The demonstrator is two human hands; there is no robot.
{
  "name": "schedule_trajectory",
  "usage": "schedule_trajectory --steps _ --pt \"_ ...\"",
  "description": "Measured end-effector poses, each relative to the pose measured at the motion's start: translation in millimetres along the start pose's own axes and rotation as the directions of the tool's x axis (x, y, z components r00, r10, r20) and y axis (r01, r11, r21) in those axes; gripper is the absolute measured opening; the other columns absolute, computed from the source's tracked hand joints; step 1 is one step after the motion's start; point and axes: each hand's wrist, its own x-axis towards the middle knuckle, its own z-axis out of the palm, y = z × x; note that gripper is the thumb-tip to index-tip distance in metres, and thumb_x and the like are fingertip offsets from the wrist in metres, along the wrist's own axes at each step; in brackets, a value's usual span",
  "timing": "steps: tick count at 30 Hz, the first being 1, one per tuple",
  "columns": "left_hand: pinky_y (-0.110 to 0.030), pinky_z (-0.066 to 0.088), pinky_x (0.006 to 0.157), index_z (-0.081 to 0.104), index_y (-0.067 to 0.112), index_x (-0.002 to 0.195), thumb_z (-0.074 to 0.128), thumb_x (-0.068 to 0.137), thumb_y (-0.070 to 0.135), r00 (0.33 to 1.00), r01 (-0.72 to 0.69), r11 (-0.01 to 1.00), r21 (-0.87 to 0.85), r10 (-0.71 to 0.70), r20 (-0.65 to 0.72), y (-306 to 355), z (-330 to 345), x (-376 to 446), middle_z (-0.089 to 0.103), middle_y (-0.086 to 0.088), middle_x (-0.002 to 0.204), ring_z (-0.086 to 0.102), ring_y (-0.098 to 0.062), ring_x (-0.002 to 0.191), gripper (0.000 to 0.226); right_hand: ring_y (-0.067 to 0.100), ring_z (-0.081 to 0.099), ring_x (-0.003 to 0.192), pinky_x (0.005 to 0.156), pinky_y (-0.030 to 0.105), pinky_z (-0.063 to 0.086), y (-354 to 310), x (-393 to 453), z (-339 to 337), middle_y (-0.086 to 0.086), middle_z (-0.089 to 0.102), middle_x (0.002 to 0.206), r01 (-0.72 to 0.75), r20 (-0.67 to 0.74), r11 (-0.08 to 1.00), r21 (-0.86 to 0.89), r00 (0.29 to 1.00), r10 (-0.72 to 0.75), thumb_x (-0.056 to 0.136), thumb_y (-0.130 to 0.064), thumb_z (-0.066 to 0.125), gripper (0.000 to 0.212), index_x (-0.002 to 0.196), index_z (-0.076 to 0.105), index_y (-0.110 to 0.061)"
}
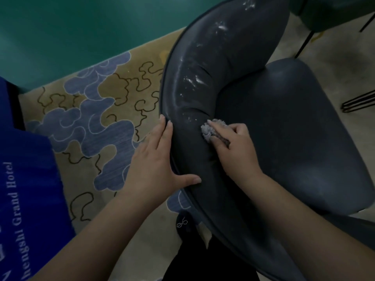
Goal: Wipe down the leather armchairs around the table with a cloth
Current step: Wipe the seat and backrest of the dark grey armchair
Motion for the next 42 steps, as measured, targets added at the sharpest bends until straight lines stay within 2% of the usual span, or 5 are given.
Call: schedule_trajectory --steps 9,20,24,31,42 --pt "-0.031 0.0 0.119 -0.011 0.024 0.152 0.062 0.057 0.078 1.0 0.012 1.0 0.016 -0.012 0.013 2.5 -4.6 0.7 -0.021 0.012 0.157 -0.013 -0.006 0.145 0.131 0.001 0.056 0.087 0.071 0.005 0.038 -14.2 8.5 -3.4 -0.006 0.058 0.098 -0.048 -0.124 0.986 0.157 0.99 0.068 0.086 -0.035 0.065 0.009 0.093 0.063 -0.03" --pt "-0.031 0.001 0.119 -0.006 0.027 0.152 0.057 0.062 0.076 0.999 0.043 0.999 0.005 -0.043 -0.01 5.8 -8.2 6.4 -0.016 0.013 0.158 -0.011 -0.006 0.145 0.121 0.006 0.053 0.069 0.061 0.018 0.043 -38.1 19.0 -2.6 -0.007 0.049 0.078 0.066 0.001 0.991 0.115 0.998 -0.066 0.083 -0.042 0.063 0.03 0.061 0.057 -0.023" --pt "-0.029 -0.001 0.119 -0.009 0.027 0.151 0.061 0.064 0.073 0.998 0.055 0.998 -0.028 -0.056 -0.016 8.7 -5.7 5.0 -0.019 0.015 0.157 -0.013 -0.004 0.144 0.121 0.001 0.052 0.079 0.065 0.017 0.042 -38.5 17.8 -3.8 -0.012 0.05 0.089 0.085 0.059 0.996 0.035 0.995 -0.086 0.074 -0.034 0.072 0.025 0.084 0.05 -0.027" --pt "-0.027 0.004 0.117 -0.004 0.027 0.152 0.066 0.06 0.07 0.997 0.073 0.996 -0.059 -0.075 -0.037 11.9 1.3 6.8 -0.015 0.016 0.157 -0.004 -0.005 0.145 0.123 0.004 0.052 0.091 0.086 0.047 0.047 -30.0 -11.9 7.8 -0.023 0.053 0.086 -0.014 -0.206 0.994 0.107 0.978 0.035 0.065 -0.064 0.067 0.041 0.091 0.051 -0.037" --pt "-0.027 0.001 0.118 0.003 0.025 0.152 0.06 0.063 0.069 0.996 0.082 0.995 -0.054 -0.084 -0.035 13.9 -1.6 8.9 -0.008 0.015 0.157 -0.005 -0.003 0.144 0.114 0.002 0.049 0.095 0.083 0.01 0.04 -34.4 9.8 6.1 -0.005 0.041 0.105 0.016 -0.064 0.975 0.221 0.998 -0.002 0.074 -0.022 0.074 0.027 0.093 0.056 -0.025"
